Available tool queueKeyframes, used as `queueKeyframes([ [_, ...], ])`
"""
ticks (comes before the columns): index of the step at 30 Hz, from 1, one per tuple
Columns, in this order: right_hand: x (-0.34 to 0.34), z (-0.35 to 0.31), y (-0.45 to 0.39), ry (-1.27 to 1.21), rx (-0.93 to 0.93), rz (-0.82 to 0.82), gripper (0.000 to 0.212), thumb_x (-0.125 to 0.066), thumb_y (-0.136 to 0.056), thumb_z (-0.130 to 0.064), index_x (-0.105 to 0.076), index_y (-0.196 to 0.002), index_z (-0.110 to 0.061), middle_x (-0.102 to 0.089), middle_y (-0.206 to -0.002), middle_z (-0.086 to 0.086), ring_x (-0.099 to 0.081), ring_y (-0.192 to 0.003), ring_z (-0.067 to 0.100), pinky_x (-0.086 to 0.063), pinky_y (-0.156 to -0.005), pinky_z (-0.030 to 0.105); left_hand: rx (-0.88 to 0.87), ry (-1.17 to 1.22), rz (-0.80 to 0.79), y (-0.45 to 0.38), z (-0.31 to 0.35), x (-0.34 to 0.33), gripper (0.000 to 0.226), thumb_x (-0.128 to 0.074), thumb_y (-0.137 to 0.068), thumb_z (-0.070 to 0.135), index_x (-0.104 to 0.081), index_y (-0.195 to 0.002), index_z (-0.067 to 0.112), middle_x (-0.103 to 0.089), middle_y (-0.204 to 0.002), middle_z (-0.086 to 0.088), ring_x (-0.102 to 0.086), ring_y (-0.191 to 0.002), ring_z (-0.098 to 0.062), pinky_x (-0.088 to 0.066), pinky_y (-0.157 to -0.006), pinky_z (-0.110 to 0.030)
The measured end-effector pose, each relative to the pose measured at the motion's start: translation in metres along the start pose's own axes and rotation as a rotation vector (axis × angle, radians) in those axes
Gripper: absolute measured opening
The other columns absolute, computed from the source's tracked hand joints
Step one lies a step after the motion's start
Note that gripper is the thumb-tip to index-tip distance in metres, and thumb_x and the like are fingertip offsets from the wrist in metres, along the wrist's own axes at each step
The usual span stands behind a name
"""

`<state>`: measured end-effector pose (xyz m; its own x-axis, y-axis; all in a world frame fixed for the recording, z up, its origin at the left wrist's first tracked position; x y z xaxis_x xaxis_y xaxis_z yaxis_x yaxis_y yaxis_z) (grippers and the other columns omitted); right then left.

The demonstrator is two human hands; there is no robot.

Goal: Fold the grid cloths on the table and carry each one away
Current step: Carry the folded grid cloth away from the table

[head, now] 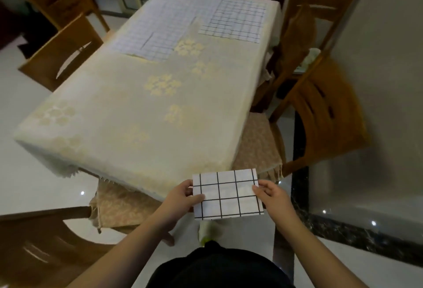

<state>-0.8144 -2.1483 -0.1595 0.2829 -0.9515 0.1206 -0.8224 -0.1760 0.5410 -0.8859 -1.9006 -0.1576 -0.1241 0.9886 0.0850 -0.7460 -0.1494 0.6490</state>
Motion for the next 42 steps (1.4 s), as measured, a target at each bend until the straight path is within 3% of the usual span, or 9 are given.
queueKeyframes([
  [2, -0.007, -0.017, -0.022, 0.030, 0.003, -0.028, 0.020, -0.063, -0.093, -0.017, -0.061, -0.113, -0.016, -0.069, -0.100, -0.002, -0.067, -0.085, 0.007, -0.051, -0.062, 0.012, 0.016, 0.057, 0.032, -0.010, 0.003, 0.010, 0.023, -0.062, -0.092, 0.007, -0.058, -0.112, 0.019, -0.073, -0.102, -0.008, -0.069, -0.067, -0.011, -0.050, -0.050, -0.020],
  [5, -0.019, -0.039, -0.050, 0.065, 0.019, -0.075, 0.014, -0.065, -0.092, -0.018, -0.060, -0.103, -0.026, -0.068, -0.107, 0.004, -0.065, -0.096, 0.014, -0.053, -0.079, 0.023, 0.019, 0.147, 0.089, -0.023, 0.007, 0.023, 0.021, -0.061, -0.092, 0.010, -0.061, -0.112, 0.016, -0.075, -0.099, -0.007, -0.073, -0.086, -0.022, -0.058, -0.067, -0.031],
  [8, -0.029, -0.058, -0.076, 0.115, 0.030, -0.117, 0.016, -0.066, -0.091, -0.019, -0.062, -0.105, -0.023, -0.068, -0.107, 0.004, -0.064, -0.098, 0.014, -0.051, -0.085, 0.026, 0.021, 0.194, 0.153, -0.037, 0.011, 0.035, 0.018, -0.061, -0.091, 0.006, -0.063, -0.109, 0.010, -0.075, -0.095, -0.013, -0.072, -0.087, -0.025, -0.060, -0.077, -0.037],
  [12, -0.041, -0.081, -0.108, 0.205, 0.044, -0.184, 0.021, -0.066, -0.092, -0.018, -0.060, -0.112, -0.016, -0.067, -0.099, 0.000, -0.062, -0.089, 0.007, -0.047, -0.072, 0.015, 0.016, 0.271, 0.210, -0.050, 0.013, 0.042, 0.018, -0.065, -0.090, 0.007, -0.063, -0.107, 0.008, -0.072, -0.097, -0.019, -0.072, -0.088, -0.028, -0.060, -0.074, -0.036],
  [16, -0.048, -0.096, -0.148, 0.372, 0.092, -0.284, 0.022, -0.065, -0.092, -0.013, -0.060, -0.113, -0.009, -0.062, -0.084, 0.004, -0.058, -0.073, 0.008, -0.044, -0.058, 0.005, 0.043, 0.353, 0.300, -0.067, 0.006, 0.037, 0.013, -0.063, -0.093, 0.016, -0.063, -0.103, 0.007, -0.073, -0.087, -0.012, -0.071, -0.082, -0.022, -0.060, -0.076, -0.040],
  [22, -0.065, -0.109, -0.220, 0.620, 0.149, -0.465, 0.020, -0.066, -0.091, -0.017, -0.064, -0.110, -0.010, -0.054, -0.070, 0.002, -0.051, -0.064, 0.013, -0.041, -0.053, 0.012, 0.180, 0.376, 0.510, -0.081, 0.000, 0.015, 0.013, -0.065, -0.092, 0.018, -0.057, -0.085, 0.010, -0.060, -0.077, -0.007, -0.061, -0.070, -0.017, -0.056, -0.065, -0.028],
  [30, -0.082, -0.113, -0.276, 0.930, 0.232, -0.658, 0.017, -0.068, -0.090, -0.027, -0.064, -0.103, -0.017, -0.061, -0.074, -0.004, -0.055, -0.064, 0.010, -0.041, -0.055, 0.017, 0.276, 0.385, 0.692, -0.093, -0.004, -0.026, 0.015, -0.064, -0.093, 0.015, -0.056, -0.082, 0.008, -0.065, -0.072, -0.009, -0.064, -0.065, -0.016, -0.054, -0.057, -0.024],
  [38, -0.087, -0.112, -0.292, 1.169, 0.325, -0.728, 0.016, -0.064, -0.091, -0.034, -0.062, -0.101, -0.023, -0.066, -0.090, -0.005, -0.061, -0.079, 0.010, -0.053, -0.074, 0.028, 0.325, 0.226, 0.723, -0.103, -0.004, -0.037, 0.016, -0.066, -0.090, 0.021, -0.059, -0.088, 0.007, -0.070, -0.079, -0.013, -0.068, -0.069, -0.020, -0.058, -0.063, -0.033],
  [42, -0.087, -0.120, -0.293, 1.344, 0.440, -0.683, 0.023, -0.051, -0.096, -0.046, -0.060, -0.101, -0.025, -0.064, -0.091, -0.007, -0.060, -0.080, 0.011, -0.052, -0.072, 0.029, 0.429, -0.110, 0.802, -0.100, 0.000, -0.032, 0.029, -0.058, -0.092, 0.047, -0.059, -0.085, 0.018, -0.066, -0.073, 0.002, -0.062, -0.067, -0.014, -0.049, -0.058, -0.029],
])
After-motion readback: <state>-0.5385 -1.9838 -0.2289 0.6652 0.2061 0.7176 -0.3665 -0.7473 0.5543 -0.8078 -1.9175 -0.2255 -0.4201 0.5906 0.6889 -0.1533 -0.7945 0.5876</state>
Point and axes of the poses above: each hand's wrist, its own y-axis away from the middle knuckle, its own x-axis out of the back of the hand, z = x × y, the point moved 1 cm from there along -y, towards the middle knuckle
